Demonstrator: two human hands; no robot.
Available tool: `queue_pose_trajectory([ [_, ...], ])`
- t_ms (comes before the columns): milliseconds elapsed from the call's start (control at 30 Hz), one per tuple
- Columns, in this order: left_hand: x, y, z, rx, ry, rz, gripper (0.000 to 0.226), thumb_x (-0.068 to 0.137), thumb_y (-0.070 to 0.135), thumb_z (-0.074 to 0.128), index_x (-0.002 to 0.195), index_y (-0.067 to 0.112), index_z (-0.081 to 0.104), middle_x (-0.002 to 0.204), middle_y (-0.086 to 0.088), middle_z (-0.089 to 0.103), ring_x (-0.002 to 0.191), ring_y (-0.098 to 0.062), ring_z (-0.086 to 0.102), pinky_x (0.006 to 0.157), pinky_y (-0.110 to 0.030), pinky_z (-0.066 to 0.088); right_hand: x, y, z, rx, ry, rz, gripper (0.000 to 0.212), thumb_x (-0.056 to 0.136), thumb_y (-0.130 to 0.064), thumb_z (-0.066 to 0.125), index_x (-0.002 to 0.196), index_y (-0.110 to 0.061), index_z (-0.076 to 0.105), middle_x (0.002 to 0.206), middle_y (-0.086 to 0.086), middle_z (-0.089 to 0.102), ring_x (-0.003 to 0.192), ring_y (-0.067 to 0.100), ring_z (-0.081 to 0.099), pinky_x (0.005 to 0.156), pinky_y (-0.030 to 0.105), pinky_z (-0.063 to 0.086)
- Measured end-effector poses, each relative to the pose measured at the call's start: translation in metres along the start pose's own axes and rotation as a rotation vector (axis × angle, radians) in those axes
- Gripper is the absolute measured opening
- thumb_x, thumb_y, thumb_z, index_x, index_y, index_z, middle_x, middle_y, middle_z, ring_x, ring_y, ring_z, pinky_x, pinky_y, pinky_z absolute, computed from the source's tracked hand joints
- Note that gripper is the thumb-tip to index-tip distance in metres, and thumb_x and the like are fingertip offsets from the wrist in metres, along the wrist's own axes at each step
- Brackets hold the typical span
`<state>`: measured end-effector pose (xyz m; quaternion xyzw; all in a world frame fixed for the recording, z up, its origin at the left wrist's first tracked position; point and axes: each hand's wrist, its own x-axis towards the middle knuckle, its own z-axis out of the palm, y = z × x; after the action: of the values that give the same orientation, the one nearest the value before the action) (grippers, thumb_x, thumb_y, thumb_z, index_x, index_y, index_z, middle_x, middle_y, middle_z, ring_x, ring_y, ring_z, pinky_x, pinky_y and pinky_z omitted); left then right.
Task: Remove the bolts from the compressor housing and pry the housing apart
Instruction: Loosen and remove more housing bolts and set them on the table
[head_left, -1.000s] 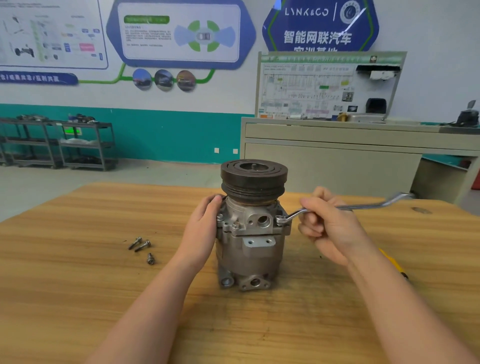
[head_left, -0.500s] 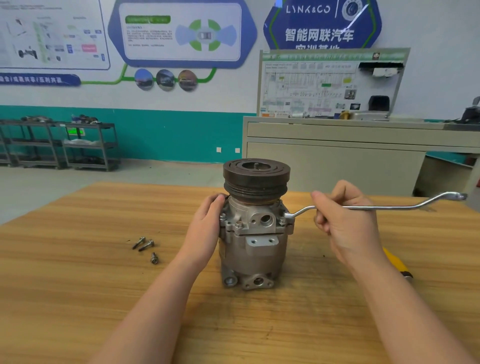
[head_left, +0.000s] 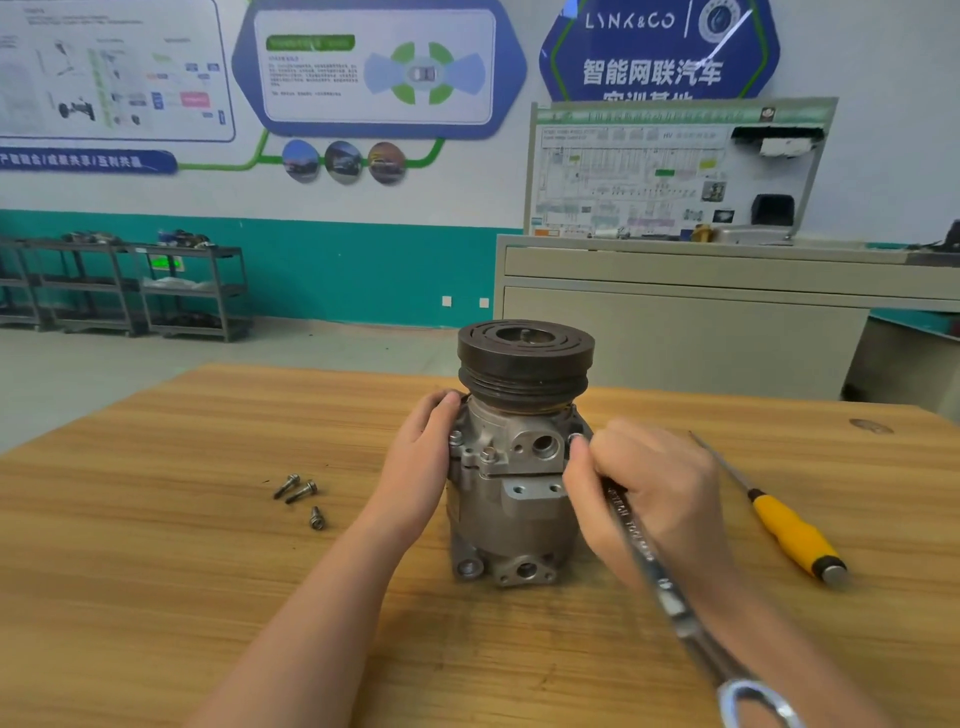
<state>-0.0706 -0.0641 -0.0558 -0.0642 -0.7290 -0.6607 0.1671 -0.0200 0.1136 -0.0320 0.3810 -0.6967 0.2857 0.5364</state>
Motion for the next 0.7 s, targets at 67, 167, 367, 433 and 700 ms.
queue_pose_trajectory([
  [67, -0.001, 0.0, 0.0, 0.003, -0.005, 0.0, 0.029, 0.105, 0.039, 0.037, 0.116, 0.029, 0.062, 0.108, 0.014, 0.068, 0.095, 0.009, 0.059, 0.078, -0.022, 0.043, -0.003, 0.008, -0.003, 0.194, 0.049, 0.172, 0.044, 0.081, -0.005, 0.058, 0.056, -0.024, 0.027, 0.054, -0.012, 0.022, 0.05, 0.0, 0.024, 0.051, 0.01, 0.02],
  [167, -0.001, 0.0, 0.0, 0.003, -0.004, -0.003, 0.03, 0.105, 0.039, 0.037, 0.119, 0.028, 0.062, 0.11, 0.014, 0.067, 0.098, 0.009, 0.059, 0.078, -0.02, 0.042, -0.001, 0.029, -0.007, 0.658, 0.166, 0.681, 0.038, 0.074, -0.012, 0.064, 0.047, -0.019, 0.04, 0.044, -0.007, 0.035, 0.044, 0.006, 0.033, 0.046, 0.016, 0.03],
  [367, -0.001, 0.001, 0.0, 0.016, 0.002, 0.005, 0.03, 0.105, 0.037, 0.037, 0.119, 0.028, 0.061, 0.106, 0.018, 0.065, 0.087, 0.017, 0.057, 0.072, -0.015, 0.042, -0.001, 0.062, -0.006, 1.214, 0.027, 1.227, 0.033, 0.076, -0.019, 0.067, 0.049, -0.022, 0.049, 0.043, -0.001, 0.044, 0.034, 0.006, 0.035, 0.034, 0.015, 0.027],
  [433, -0.001, 0.0, 0.0, 0.022, 0.003, 0.013, 0.029, 0.105, 0.037, 0.037, 0.117, 0.028, 0.061, 0.105, 0.019, 0.065, 0.084, 0.02, 0.056, 0.069, -0.011, 0.042, -0.002, 0.064, -0.002, 1.263, 0.105, 1.313, 0.023, 0.071, -0.024, 0.071, 0.057, -0.019, 0.054, 0.046, -0.001, 0.046, 0.035, 0.005, 0.037, 0.032, 0.014, 0.028],
  [700, -0.001, 0.002, 0.0, 0.026, -0.002, 0.009, 0.026, 0.105, 0.037, 0.036, 0.11, 0.032, 0.061, 0.103, 0.018, 0.066, 0.084, 0.019, 0.057, 0.068, -0.008, 0.042, 0.0, 0.056, -0.008, 1.025, 0.261, 1.068, 0.048, 0.085, -0.011, 0.064, 0.044, -0.022, 0.042, 0.039, 0.0, 0.041, 0.029, 0.008, 0.029, 0.035, 0.012, 0.023],
])
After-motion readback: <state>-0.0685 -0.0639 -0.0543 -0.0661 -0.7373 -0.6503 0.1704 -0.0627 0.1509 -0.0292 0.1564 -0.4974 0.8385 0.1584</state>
